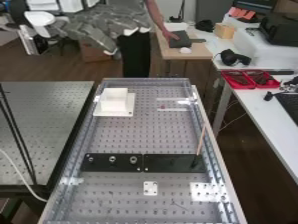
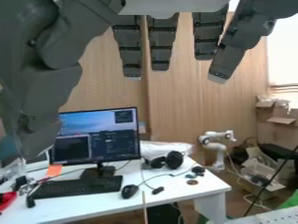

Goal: Grab the pcb board and place it in the clear container

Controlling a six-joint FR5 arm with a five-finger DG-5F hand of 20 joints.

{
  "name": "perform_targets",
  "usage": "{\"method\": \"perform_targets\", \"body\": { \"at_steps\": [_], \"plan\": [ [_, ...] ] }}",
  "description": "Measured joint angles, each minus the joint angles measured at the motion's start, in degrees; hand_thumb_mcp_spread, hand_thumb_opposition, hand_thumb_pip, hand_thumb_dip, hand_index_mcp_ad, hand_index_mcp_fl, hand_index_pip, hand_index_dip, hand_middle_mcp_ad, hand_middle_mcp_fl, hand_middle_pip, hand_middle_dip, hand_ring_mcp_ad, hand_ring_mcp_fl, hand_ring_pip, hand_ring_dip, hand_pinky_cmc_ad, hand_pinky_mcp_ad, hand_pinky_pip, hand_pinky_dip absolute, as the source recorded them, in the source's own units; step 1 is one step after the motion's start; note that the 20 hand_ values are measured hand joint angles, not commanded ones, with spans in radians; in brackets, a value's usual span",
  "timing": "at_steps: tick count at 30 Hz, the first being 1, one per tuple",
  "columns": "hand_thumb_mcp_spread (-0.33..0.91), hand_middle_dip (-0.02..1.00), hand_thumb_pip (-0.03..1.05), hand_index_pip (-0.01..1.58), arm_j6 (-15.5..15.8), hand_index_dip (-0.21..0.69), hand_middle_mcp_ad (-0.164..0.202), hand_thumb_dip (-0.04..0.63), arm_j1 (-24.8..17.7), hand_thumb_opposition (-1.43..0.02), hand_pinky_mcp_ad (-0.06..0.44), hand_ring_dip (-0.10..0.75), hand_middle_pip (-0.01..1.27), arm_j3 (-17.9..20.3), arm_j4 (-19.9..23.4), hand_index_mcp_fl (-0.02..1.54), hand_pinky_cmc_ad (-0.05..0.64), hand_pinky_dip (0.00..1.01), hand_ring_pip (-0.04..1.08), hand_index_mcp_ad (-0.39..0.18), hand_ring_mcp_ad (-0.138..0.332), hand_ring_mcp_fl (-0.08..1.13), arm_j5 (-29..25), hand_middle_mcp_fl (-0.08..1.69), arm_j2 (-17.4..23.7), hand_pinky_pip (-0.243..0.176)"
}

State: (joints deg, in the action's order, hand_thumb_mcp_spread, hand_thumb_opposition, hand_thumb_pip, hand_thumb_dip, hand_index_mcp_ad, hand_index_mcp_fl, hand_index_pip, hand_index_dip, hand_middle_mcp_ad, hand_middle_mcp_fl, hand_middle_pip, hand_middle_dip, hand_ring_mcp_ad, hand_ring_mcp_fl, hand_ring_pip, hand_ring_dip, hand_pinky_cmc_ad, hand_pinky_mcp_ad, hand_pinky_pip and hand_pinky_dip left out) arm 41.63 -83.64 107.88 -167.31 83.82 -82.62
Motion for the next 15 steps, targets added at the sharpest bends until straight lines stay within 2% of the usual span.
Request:
{"method": "perform_targets", "body": {
  "at_steps": [12,15],
  "plan": [
    [0.29,0.19,0.39,0.1,0.74,0.365,0.056,0.113,-0.57,-0.73,0.182,0.038,0.12,-1.33,-2.4,0.2,0.347,0.72,0.09,-0.033,0.248,0.0,-0.14,0.08,-0.09,-0.124],
    [0.29,0.19,0.37,0.09,0.85,0.367,0.056,0.096,-0.46,-0.73,0.18,0.038,0.12,-1.62,-2.89,0.19,0.358,0.72,0.09,-0.033,0.248,0.0,0.54,0.08,0.0,-0.124]
  ]
}}
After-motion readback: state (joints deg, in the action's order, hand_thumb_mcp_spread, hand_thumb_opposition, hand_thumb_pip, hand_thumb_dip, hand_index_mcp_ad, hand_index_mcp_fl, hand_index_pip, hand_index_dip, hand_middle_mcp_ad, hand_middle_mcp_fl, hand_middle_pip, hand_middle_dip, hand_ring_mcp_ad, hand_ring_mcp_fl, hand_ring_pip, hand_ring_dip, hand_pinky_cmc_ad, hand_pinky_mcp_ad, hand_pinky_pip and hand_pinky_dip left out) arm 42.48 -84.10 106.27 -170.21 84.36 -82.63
